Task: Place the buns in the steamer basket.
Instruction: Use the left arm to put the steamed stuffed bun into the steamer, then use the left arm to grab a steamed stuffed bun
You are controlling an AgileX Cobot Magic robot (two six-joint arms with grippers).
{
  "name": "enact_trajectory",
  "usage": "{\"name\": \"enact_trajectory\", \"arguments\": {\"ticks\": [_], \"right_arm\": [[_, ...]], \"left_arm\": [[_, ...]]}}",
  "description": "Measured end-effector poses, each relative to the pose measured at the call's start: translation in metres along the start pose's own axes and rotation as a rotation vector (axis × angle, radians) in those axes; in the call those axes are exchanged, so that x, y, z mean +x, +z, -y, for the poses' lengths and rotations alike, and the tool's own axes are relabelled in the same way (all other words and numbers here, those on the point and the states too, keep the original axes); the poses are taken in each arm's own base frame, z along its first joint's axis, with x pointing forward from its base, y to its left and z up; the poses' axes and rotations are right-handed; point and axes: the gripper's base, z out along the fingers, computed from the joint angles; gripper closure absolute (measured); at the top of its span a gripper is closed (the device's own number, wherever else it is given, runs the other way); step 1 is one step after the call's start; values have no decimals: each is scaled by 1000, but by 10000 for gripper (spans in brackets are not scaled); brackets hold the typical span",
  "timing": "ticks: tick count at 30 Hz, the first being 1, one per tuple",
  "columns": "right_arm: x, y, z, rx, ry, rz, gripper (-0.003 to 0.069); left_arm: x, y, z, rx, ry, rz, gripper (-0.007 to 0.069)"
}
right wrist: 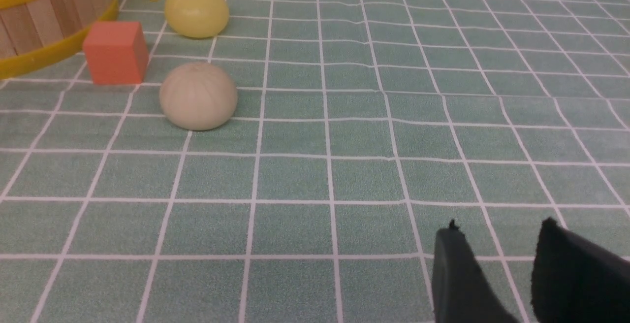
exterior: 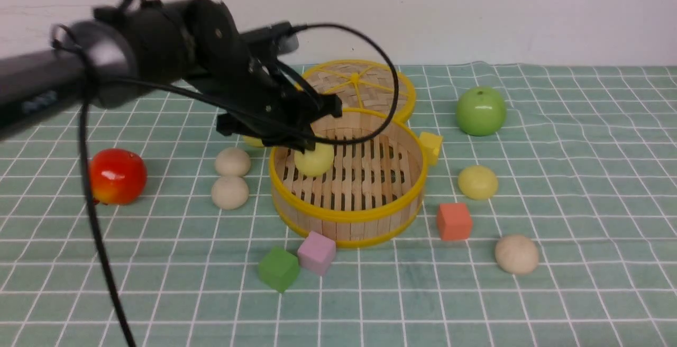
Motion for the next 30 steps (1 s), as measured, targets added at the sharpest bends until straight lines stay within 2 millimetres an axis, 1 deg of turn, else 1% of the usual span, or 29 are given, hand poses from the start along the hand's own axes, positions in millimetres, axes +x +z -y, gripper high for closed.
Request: {"name": "enact_trajectory", "arguments": {"ticks": [2,3,5,8,11,13,15,19,20,21,23,25,26,27,28,30], "right_arm": [[0,0,0,0,0,0,421],[0,0,0,0,0,0,421],[0,0,0,0,0,0,421],[0,0,0,0,0,0,421],[0,0,0,0,0,0,421],[0,0,0,0,0,0,421],[0,0,0,0,0,0,421],[0,0,0,0,0,0,421],[0,0,0,0,0,0,421],[0,0,0,0,0,0,421],[0,0,0,0,0,0,421],[0,0,0,0,0,0,421],[0,0,0,0,0,0,421],[0,0,0,0,0,0,421],[0,0,0,0,0,0,421],[0,0,0,0,0,0,421]], "left_arm": [[3,13,-4,-4,-13,-12,637],[3,14,-4,-5,-13,-13,637],[7,25,-7,-9,-24,-27,634],[9,31,-9,-13,-28,-43,628],[10,32,-10,-14,-29,-45,610],[9,31,-10,-15,-27,-44,582],[9,31,-9,-15,-25,-44,534],[6,22,-8,-28,8,-30,379],[4,17,-8,-34,23,-20,350],[4,16,-8,-37,28,-18,343],[-2,2,-9,-79,98,16,271],[-8,-13,-16,-133,153,36,244],[-8,-13,-17,-135,149,33,243],[-11,-19,-21,-159,160,36,239],[-14,-28,-31,-220,158,28,233],[-15,-33,-45,-279,114,7,232]]}}
